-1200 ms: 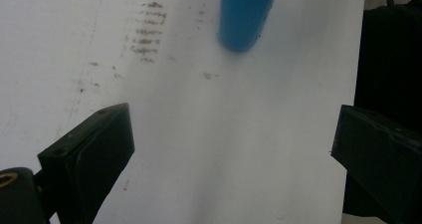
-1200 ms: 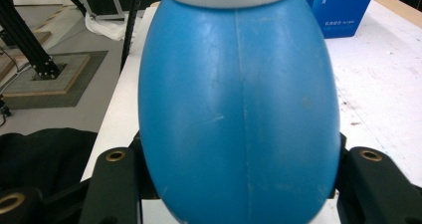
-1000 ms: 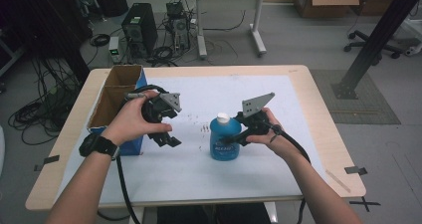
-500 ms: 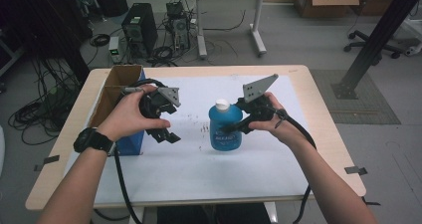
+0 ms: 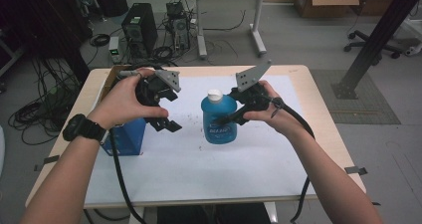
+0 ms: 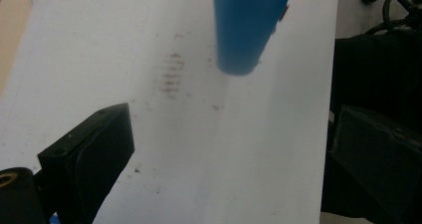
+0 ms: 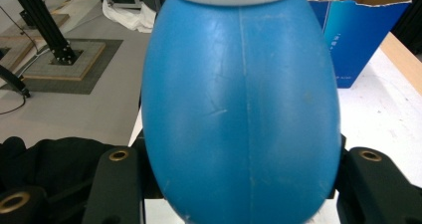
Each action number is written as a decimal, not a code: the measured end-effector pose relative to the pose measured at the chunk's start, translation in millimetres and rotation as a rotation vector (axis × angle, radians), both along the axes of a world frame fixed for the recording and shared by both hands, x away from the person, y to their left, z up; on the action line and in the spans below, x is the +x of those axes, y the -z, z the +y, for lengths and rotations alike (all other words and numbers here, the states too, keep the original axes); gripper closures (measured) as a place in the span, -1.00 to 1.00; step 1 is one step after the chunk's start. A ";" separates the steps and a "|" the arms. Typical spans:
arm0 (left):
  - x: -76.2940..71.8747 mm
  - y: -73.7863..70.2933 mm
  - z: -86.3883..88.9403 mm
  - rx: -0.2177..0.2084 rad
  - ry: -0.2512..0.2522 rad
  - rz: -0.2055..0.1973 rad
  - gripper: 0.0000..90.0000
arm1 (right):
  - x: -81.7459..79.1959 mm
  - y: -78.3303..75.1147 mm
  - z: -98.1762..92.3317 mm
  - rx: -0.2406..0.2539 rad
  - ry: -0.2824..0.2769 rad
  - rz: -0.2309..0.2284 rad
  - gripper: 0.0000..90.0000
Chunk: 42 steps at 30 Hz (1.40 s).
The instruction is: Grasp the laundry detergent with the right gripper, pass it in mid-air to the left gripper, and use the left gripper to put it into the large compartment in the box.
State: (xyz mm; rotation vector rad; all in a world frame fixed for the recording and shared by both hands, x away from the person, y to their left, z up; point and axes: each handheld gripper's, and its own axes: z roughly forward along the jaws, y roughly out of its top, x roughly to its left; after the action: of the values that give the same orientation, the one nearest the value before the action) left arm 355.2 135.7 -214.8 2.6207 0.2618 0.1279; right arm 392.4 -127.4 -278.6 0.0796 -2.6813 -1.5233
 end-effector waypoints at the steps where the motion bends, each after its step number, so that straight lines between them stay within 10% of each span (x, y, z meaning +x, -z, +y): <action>1: -0.5 -4.5 -1.4 -0.007 0.005 -0.002 -0.93 | -0.4 -0.4 1.4 -0.003 -0.003 0.000 -0.03; 11: -2.2 -26.9 -21.0 0.000 0.044 -0.023 -0.93 | -4.0 -4.3 21.2 -0.010 -0.035 -0.005 -0.03; 42: 2.4 -24.2 -64.5 0.078 0.115 -0.026 -0.74 | -9.1 -4.9 37.5 -0.015 -0.068 -0.008 -0.03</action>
State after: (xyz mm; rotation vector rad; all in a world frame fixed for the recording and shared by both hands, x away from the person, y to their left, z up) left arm 357.6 71.2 -190.6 2.7018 0.0981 0.1357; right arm 383.3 -89.9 -273.8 0.1741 -2.6665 -1.4865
